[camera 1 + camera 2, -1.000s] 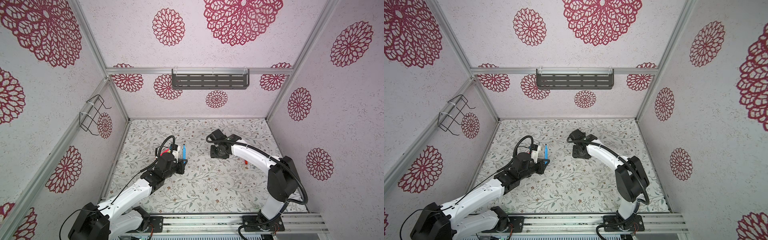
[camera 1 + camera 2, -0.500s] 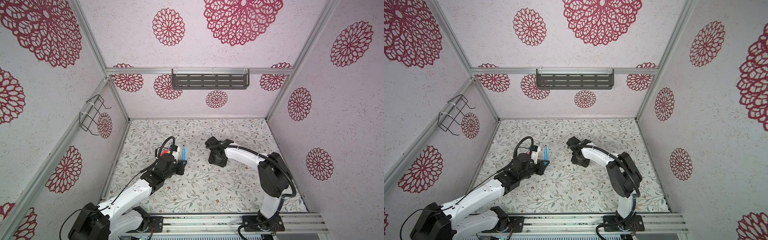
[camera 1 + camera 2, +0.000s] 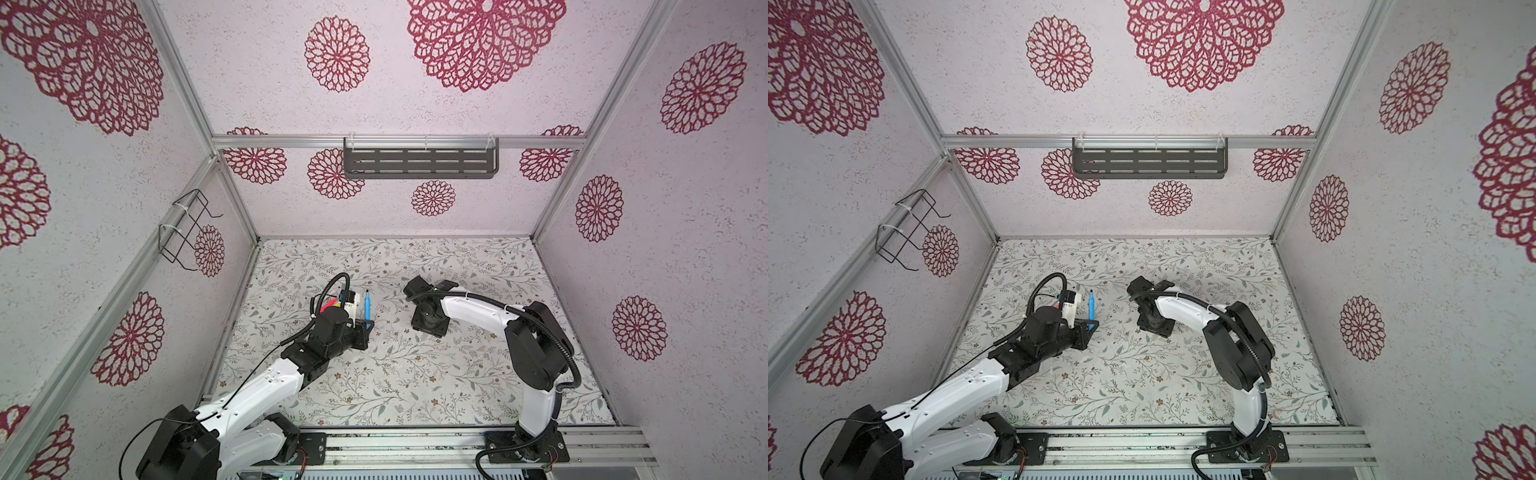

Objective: Insert the pens into the pen caps
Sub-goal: 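Lower the right gripper around the clear cap and close on it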

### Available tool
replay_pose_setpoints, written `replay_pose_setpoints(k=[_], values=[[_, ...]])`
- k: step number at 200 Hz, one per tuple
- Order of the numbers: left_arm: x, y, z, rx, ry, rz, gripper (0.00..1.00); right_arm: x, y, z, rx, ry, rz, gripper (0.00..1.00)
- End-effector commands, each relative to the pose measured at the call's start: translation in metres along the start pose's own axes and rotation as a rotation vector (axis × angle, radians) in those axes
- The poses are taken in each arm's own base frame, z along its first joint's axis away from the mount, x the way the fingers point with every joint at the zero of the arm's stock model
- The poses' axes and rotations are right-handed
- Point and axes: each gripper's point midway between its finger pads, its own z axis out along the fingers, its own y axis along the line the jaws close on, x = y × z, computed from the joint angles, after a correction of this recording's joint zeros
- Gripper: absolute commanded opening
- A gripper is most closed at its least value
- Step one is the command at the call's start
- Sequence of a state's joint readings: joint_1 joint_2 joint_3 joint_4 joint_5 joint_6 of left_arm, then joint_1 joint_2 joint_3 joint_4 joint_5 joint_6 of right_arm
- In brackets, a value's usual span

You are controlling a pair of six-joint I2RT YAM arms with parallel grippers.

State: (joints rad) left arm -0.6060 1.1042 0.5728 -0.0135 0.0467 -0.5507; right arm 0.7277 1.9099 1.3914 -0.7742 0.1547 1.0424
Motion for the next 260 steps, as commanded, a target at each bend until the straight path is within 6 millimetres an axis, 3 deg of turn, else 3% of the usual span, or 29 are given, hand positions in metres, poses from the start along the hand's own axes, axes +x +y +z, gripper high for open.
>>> replay_pose_setpoints(k=[1,47,260], values=[[-0.004,0.002,-0.002,-0.004,-0.020,-0.002,0.03,0.002,-0.004,0.000,0.048,0.017,0.036,0.47],[-0.003,0.003,-0.002,-0.009,-0.023,-0.001,0.03,0.009,0.002,0.008,0.036,0.060,0.045,0.44],[-0.008,0.003,-0.004,-0.020,-0.028,0.008,0.03,0.008,-0.017,0.031,0.056,0.086,0.120,0.32]])
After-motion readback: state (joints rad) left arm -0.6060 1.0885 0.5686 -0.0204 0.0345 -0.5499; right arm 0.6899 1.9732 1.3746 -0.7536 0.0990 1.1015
